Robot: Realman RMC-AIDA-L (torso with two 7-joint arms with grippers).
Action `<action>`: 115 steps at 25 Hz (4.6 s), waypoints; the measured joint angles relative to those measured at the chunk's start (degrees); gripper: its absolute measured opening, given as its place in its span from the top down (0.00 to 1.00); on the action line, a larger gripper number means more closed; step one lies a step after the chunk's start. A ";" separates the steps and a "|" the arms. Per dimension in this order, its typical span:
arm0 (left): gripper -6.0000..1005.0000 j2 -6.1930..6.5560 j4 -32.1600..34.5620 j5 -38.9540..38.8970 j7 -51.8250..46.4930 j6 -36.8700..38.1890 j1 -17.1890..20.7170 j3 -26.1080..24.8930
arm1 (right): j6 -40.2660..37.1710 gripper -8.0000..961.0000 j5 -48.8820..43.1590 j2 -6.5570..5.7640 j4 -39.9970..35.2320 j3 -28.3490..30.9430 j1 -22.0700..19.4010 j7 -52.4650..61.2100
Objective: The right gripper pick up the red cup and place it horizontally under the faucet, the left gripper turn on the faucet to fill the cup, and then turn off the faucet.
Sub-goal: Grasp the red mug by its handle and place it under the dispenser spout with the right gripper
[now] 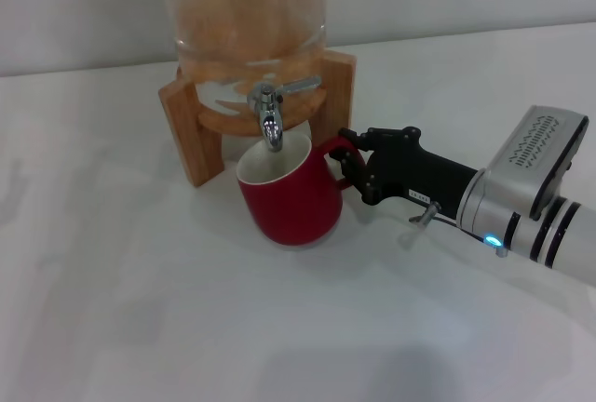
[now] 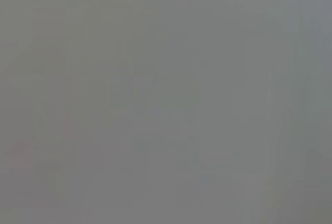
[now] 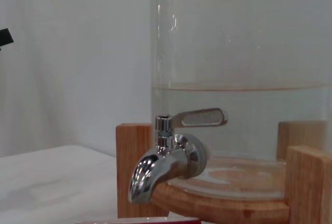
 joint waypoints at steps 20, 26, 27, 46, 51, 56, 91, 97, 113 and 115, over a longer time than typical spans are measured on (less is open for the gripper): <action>0.12 0.00 0.00 -0.01 -0.03 0.00 -0.61 0.00 | 0.69 0.83 0.13 0.08 -0.54 0.27 -0.16 -0.12; 0.12 0.00 0.00 -0.01 -0.02 0.00 -0.61 0.00 | 0.69 0.84 0.17 0.08 -0.28 0.36 -0.47 -0.16; 0.12 0.00 0.00 -0.01 -0.02 0.00 -0.61 0.00 | 0.69 0.84 0.18 0.06 -0.23 0.36 -0.55 -0.16; 0.12 0.00 -0.12 -0.01 0.03 0.00 -1.18 0.00 | 0.25 0.84 0.02 -0.19 -0.01 0.34 -2.61 -0.32; 0.12 0.00 -0.35 -0.01 0.03 0.00 -1.41 0.01 | 0.12 0.84 -0.16 -0.18 -0.35 -0.05 -3.06 -0.49; 0.12 0.00 -0.35 -0.01 0.03 0.00 -1.40 0.00 | -0.55 0.84 -0.21 -0.07 -0.49 -0.21 -3.20 -0.52; 0.12 -0.01 -0.62 -0.01 0.03 0.00 -2.21 0.00 | 1.72 0.86 -0.21 -0.08 -0.62 -0.95 -2.04 -0.14; 0.12 0.00 -0.62 -0.01 0.03 0.00 -2.19 0.00 | 1.57 0.85 -0.33 -0.18 -0.63 -1.02 -2.06 -0.11; 0.12 0.00 -0.61 -0.01 0.03 0.00 -2.27 0.00 | 1.49 0.81 -0.31 -0.28 -0.59 -3.07 -1.99 -0.29; 0.12 0.00 -0.61 -0.01 0.03 0.00 -2.28 0.00 | 1.35 0.80 -0.32 -0.25 -0.61 -3.54 -1.88 -0.39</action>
